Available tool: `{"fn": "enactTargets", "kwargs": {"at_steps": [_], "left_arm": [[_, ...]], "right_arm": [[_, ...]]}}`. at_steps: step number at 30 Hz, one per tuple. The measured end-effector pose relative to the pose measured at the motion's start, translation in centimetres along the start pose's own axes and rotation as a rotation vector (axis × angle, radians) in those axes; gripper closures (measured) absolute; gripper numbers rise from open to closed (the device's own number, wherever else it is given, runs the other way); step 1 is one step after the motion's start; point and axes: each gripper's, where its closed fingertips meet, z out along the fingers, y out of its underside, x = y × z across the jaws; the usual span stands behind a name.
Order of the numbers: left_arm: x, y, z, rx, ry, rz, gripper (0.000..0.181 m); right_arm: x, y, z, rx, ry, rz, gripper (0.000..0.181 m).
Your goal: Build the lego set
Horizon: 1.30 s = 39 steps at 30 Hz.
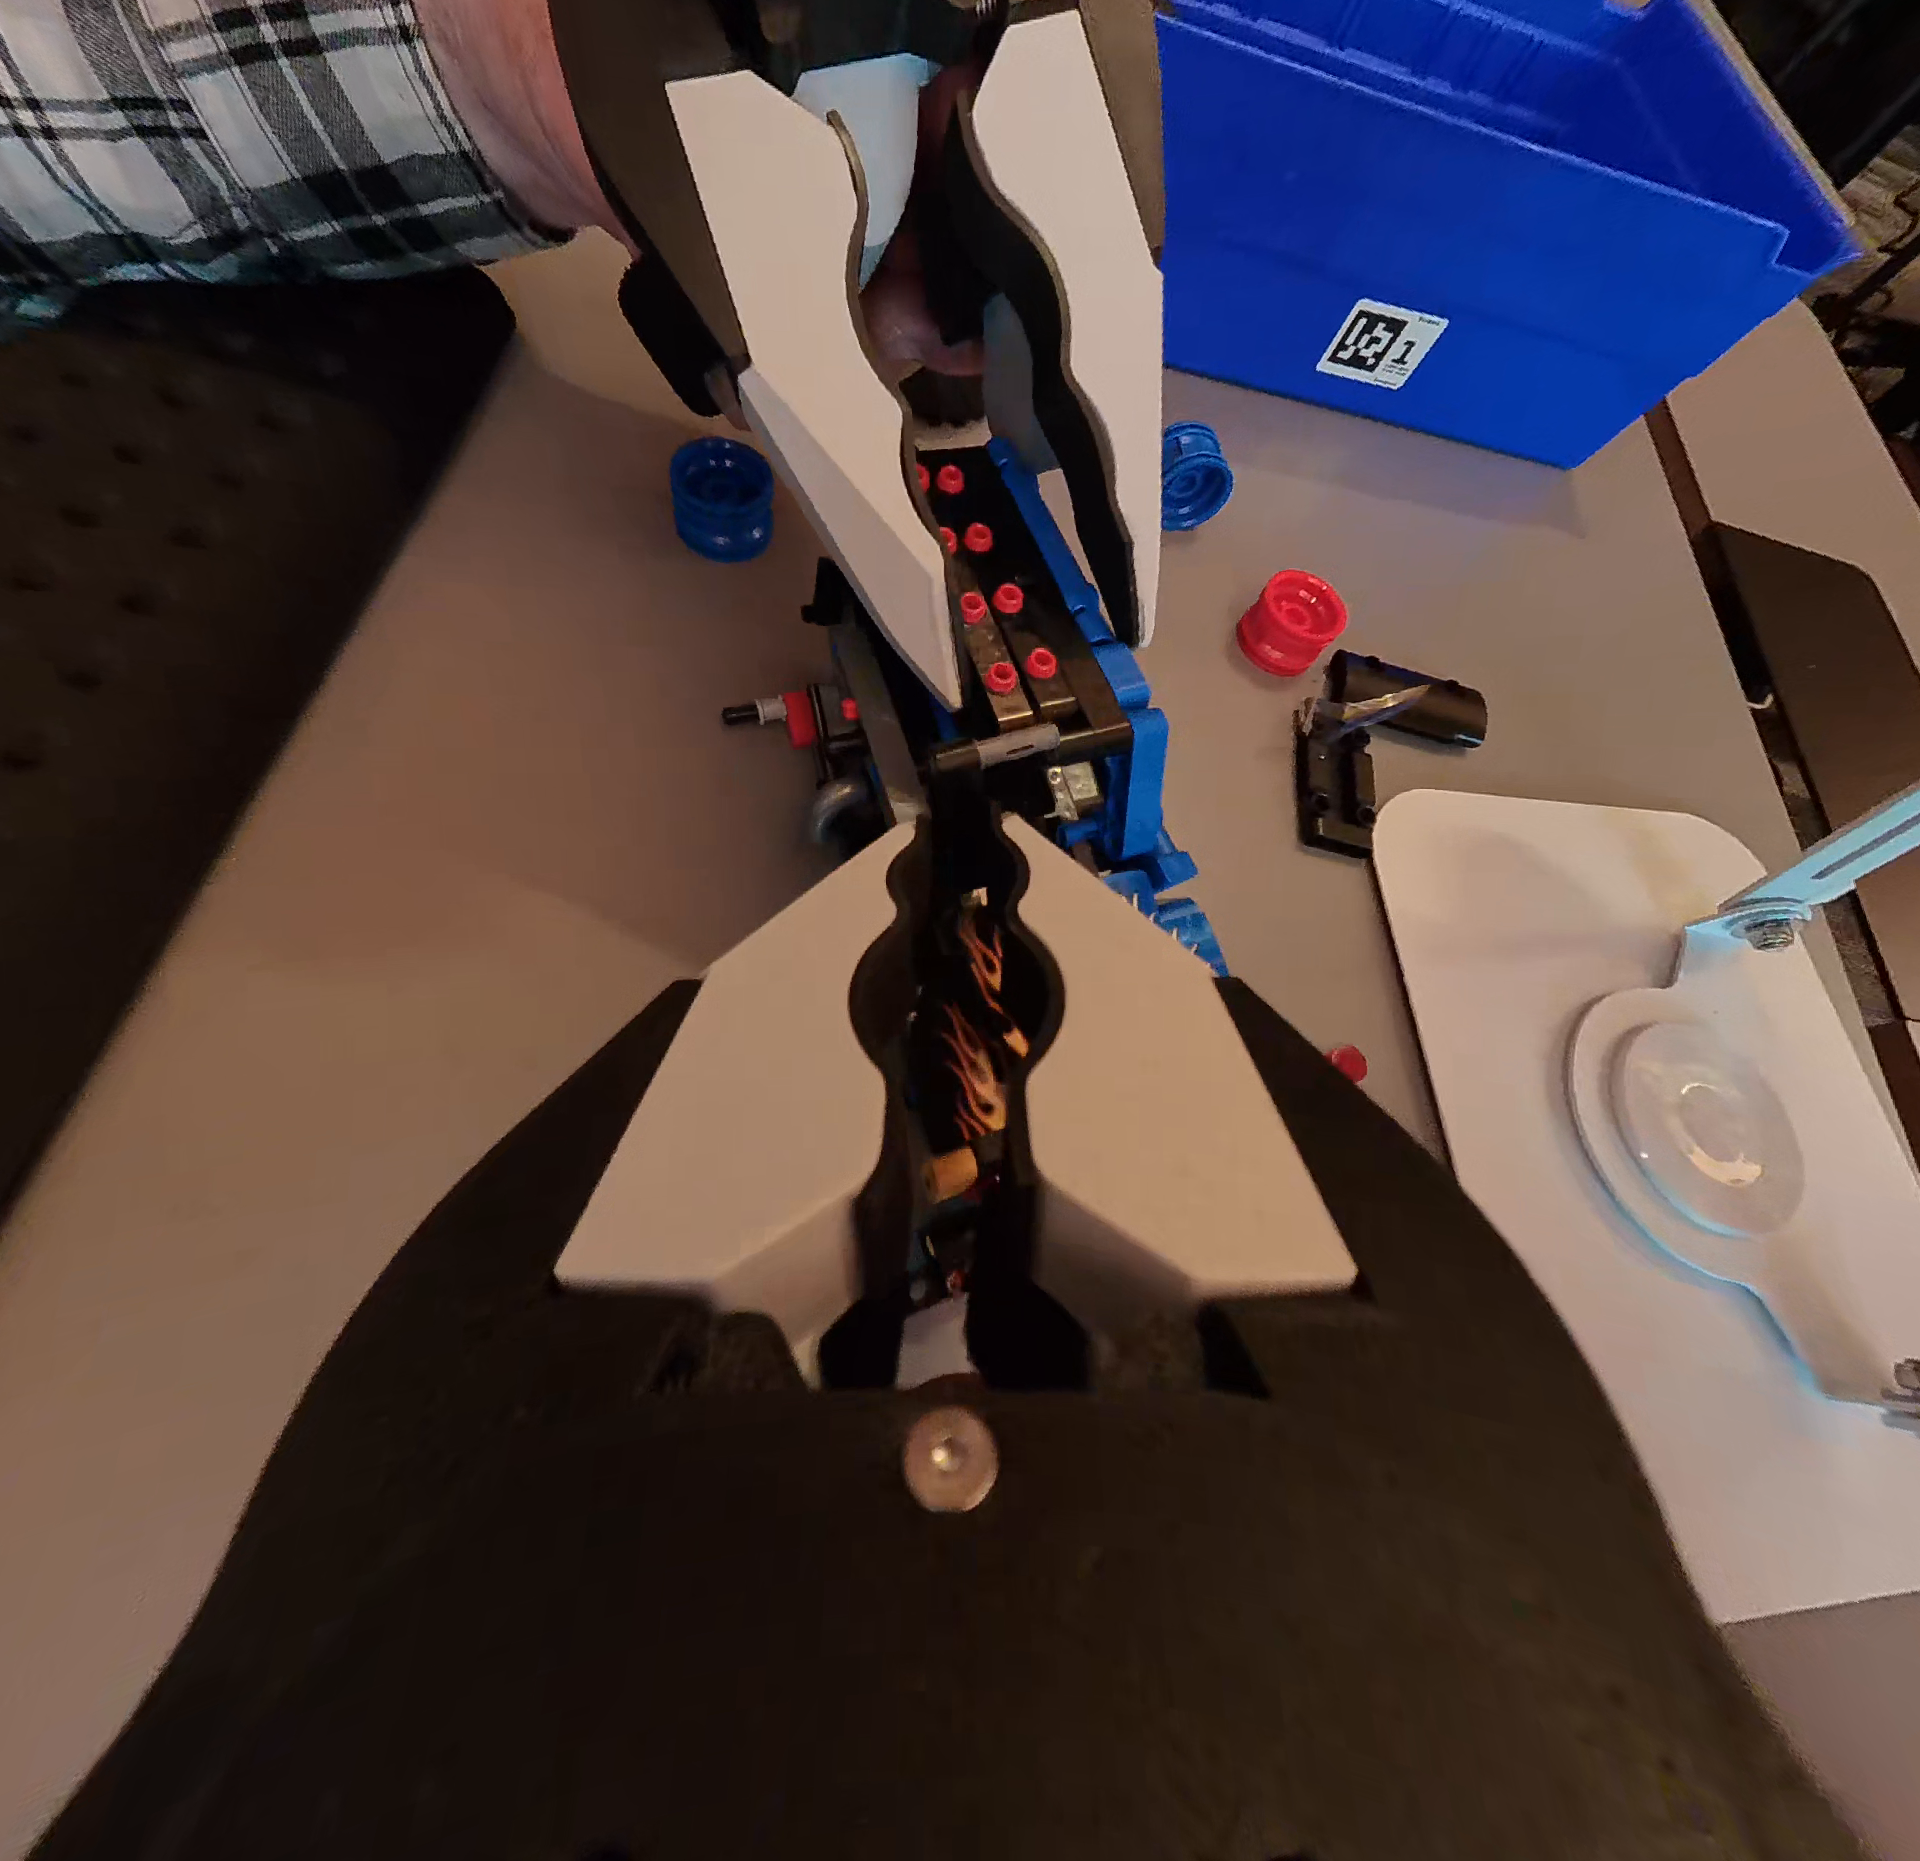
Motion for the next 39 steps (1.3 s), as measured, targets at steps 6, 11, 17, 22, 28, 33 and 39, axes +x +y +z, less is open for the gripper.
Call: {"fn": "enactTargets", "kwargs": {"at_steps": [6,11,17,22,28,33,39], "left_arm": [[0.0,0.0,0.0,-0.002,-0.002,0.003,0.148],[0.1,0.0,0.0,-0.001,-0.002,0.007,0.148],[0.7,-0.8,-0.2,0.022,0.004,0.05,0.129],[0.7,-0.6,0.3,-0.017,-0.029,0.095,0.128],[0.6,-0.2,0.6,-0.037,-0.039,0.094,0.132],[0.7,-1.0,0.7,-0.008,-0.043,0.084,0.129],[0.8,-0.7,1.4,-0.043,-0.069,0.131,0.128]], "right_arm": [[0.0,0.0,0.0,-0.007,0.007,-0.006,0.173],[-0.1,-0.1,0.0,-0.019,0.006,-0.01,0.173],[-0.2,0.0,-0.1,-0.031,0.003,-0.003,0.173],[-0.2,0.0,-0.2,-0.037,-0.008,0.002,0.173],[-0.2,0.2,-0.2,-0.046,-0.014,0.011,0.173],[-0.2,0.2,-0.1,-0.049,-0.012,0.01,0.173],[-0.2,0.1,0.0,-0.053,-0.011,0.019,0.173]]}}
